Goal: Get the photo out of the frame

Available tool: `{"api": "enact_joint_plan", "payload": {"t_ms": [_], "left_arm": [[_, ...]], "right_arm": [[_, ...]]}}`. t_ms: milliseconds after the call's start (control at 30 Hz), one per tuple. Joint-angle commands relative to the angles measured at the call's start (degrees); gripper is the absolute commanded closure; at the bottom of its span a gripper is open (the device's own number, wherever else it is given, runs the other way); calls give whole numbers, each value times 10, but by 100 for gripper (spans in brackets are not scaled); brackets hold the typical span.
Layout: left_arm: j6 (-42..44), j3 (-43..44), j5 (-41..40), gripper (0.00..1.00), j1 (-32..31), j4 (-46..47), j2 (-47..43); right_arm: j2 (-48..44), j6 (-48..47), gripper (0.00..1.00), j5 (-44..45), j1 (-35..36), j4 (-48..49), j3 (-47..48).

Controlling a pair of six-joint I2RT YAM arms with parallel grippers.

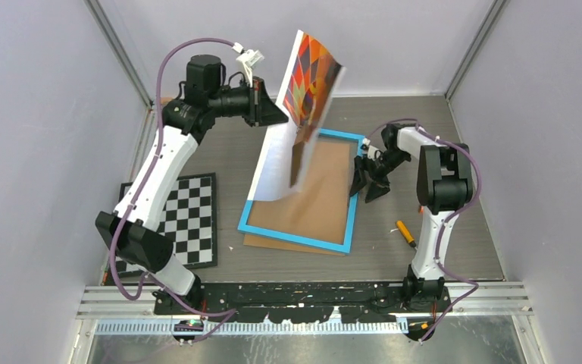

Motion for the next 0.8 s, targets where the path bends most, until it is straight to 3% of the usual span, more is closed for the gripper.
{"api": "enact_joint_plan", "payload": {"t_ms": [0,133,267,467,767], "left_arm": [[-157,-31,93,100,11,139,22],[-233,-88,99,100,43,228,55],[-168,-94,106,100,66,136,129],[-139,-203,75,100,75,183,182],[-66,-199,4,100,79,105,232]], "right_arm": [[-50,-15,30,-10,-30,-3,7],[-46,-14,30,-24,-76,-15,9],[-50,-11,30,-26,-92,-15,3],[-48,-3,30,-27,-96,-8,-3],[-37,3,32,-36,-89,-5,-1]]}}
